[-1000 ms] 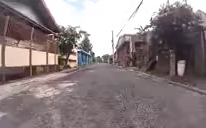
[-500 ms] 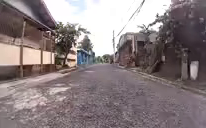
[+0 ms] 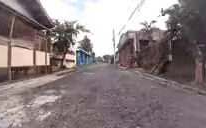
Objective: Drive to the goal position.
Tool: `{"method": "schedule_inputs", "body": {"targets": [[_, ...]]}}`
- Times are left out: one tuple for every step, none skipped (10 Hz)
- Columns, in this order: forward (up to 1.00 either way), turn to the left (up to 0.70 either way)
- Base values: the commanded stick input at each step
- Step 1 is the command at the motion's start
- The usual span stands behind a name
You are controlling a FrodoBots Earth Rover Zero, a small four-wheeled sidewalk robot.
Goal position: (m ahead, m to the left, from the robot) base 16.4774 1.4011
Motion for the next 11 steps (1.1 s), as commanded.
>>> {"method": "schedule_inputs", "body": {"targets": [[1.0, 0.0], [1.0, 0.0], [1.0, 0.0], [1.0, 0.0], [1.0, 0.0], [1.0, 0.0], [1.0, 0.0], [1.0, 0.0], [1.0, 0.0], [1.0, 0.0], [1.0, 0.0]]}}
